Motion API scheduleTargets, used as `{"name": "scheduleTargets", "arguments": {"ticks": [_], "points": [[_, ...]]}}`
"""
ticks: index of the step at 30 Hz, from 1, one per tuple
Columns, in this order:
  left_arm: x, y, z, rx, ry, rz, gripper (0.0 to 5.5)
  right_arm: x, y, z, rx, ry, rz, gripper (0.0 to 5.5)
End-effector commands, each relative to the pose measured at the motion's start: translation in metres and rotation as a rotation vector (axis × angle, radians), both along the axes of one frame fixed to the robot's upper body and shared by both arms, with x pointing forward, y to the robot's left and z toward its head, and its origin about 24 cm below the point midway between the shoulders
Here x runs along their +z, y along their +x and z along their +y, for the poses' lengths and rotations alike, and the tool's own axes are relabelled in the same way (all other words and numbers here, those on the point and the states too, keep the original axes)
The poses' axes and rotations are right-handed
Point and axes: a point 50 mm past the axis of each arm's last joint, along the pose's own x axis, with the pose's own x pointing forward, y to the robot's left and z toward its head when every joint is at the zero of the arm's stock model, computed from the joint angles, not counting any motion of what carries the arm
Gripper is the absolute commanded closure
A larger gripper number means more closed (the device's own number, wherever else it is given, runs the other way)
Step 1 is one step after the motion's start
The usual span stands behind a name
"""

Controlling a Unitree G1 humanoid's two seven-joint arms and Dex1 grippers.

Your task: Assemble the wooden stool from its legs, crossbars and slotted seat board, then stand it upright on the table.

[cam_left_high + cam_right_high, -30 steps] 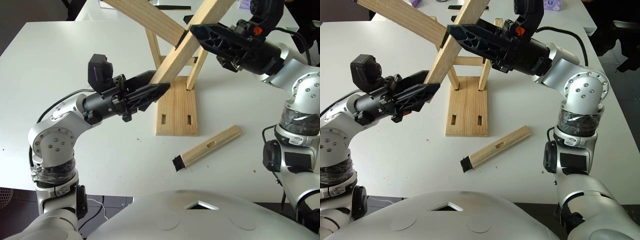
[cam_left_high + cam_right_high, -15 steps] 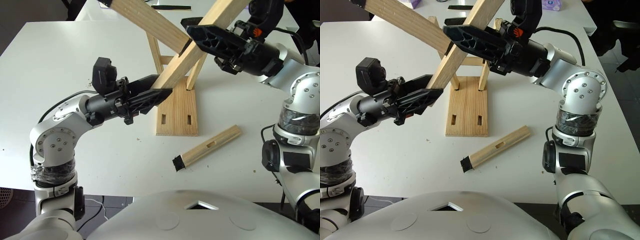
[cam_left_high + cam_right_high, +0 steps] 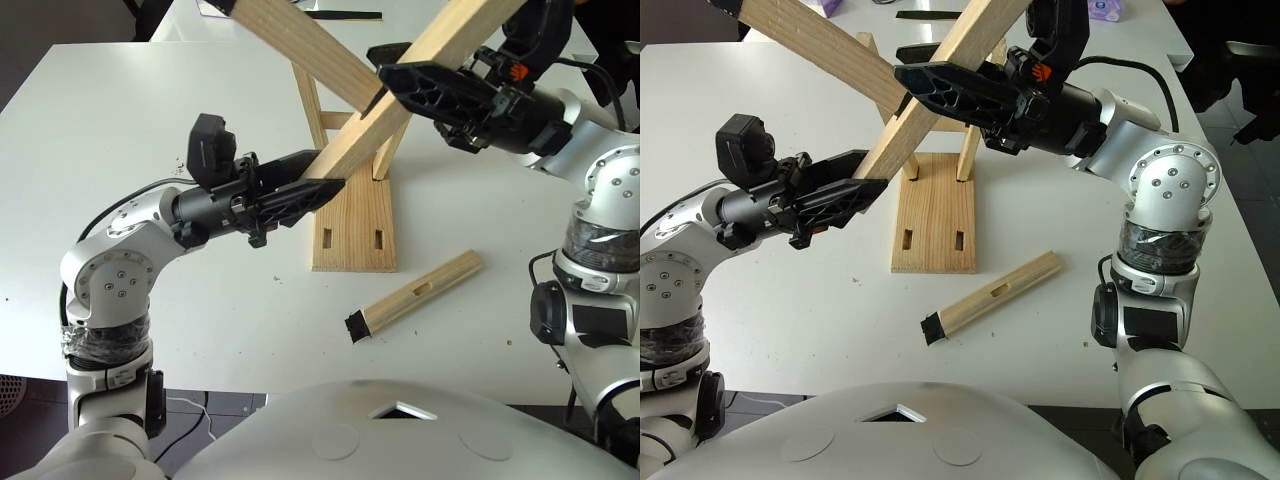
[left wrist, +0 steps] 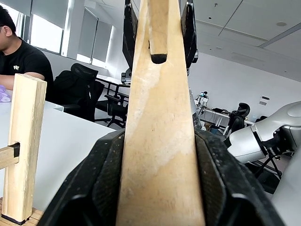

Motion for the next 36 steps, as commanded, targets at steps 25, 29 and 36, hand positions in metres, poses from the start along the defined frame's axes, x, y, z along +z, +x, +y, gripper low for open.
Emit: {"name": "scheduleTargets", "arguments": {"ticks": [25, 29, 36], "points": [[-0.087, 0.014, 0.108, 1.021, -0.051, 0.333, 2.42, -0.034, 0.022, -0.052, -0.378, -0.3, -0.227, 3.51], [-0.084, 0.015, 0.114, 1.104, -0.137, 0.339, 2.42, -0.04, 0.018, -0.059, -0.367, -0.363, -0.241, 3.51], [-0.07, 0.029, 0.108, 1.214, -0.295, 0.35, 2.42, -0.059, 0.001, -0.063, -0.238, -0.498, -0.265, 3.51]]}}
